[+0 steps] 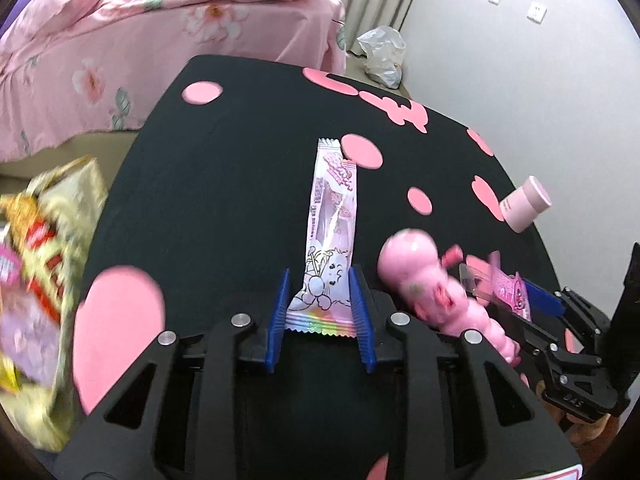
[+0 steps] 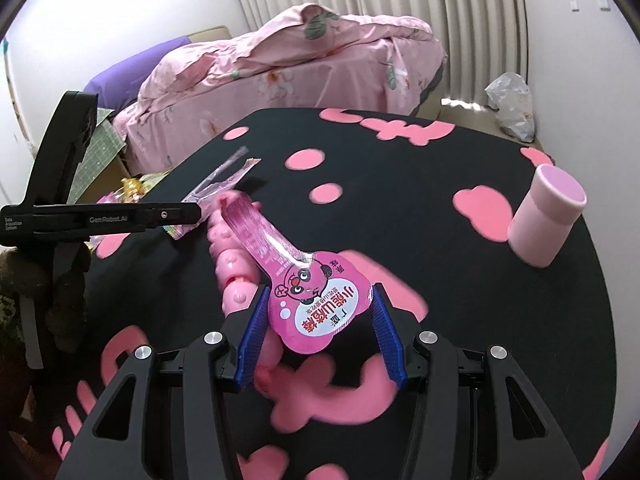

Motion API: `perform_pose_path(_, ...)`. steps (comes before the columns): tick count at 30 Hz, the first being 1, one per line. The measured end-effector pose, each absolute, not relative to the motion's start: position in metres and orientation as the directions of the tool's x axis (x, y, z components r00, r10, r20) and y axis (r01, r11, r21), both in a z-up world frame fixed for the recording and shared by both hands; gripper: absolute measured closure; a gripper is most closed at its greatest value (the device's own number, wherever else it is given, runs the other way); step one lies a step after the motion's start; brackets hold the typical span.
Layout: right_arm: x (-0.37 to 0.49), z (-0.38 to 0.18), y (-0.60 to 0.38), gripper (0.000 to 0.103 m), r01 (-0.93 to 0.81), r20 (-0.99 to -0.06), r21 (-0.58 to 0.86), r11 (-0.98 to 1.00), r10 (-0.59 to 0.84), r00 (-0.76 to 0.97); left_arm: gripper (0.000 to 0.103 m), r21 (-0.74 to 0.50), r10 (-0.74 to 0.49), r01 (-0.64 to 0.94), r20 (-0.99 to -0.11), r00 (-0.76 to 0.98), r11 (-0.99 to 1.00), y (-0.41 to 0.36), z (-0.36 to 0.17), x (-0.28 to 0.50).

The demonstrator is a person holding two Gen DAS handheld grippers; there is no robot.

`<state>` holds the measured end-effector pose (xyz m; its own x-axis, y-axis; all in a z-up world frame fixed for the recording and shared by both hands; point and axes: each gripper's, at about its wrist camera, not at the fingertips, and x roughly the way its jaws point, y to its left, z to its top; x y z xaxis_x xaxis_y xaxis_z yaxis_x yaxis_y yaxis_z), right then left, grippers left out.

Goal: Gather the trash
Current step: 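Carry the lollipop card and wrapper over the wastebasket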

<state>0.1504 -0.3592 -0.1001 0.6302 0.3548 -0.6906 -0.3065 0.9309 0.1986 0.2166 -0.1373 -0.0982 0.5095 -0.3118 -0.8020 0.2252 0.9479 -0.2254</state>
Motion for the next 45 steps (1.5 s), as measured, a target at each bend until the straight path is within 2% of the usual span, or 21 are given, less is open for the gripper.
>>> perform_pose_path(9, 0.128, -0.067, -0.343, 0.056, -0.307, -0.637, 0.158, 0.939, 0.334, 0.694, 0.075, -0.247, -0.316, 0.197, -0.731, 0.604, 0.949, -0.097, -0.071, 0.166)
perform_pose_path(18, 0.123, -0.027, -0.284, 0.056, -0.413, -0.588, 0.097, 0.906, 0.387, 0.711, 0.075, -0.233, -0.251, 0.125, -0.656, 0.712, 0.964, -0.041, -0.039, 0.13)
perform_pose_path(30, 0.135, -0.016, -0.205, 0.056, -0.526, -0.597, 0.086, 0.846, 0.466, 0.653, 0.075, -0.226, -0.096, -0.068, -0.64, 0.763, 0.972, 0.057, -0.039, 0.111)
perform_pose_path(45, 0.172, -0.033, -0.126, 0.056, -0.64, -0.667, 0.085, 0.764, 0.521, 0.533, 0.075, -0.208, -0.014, -0.183, -0.696, 0.718, 0.961, 0.115, -0.076, 0.107)
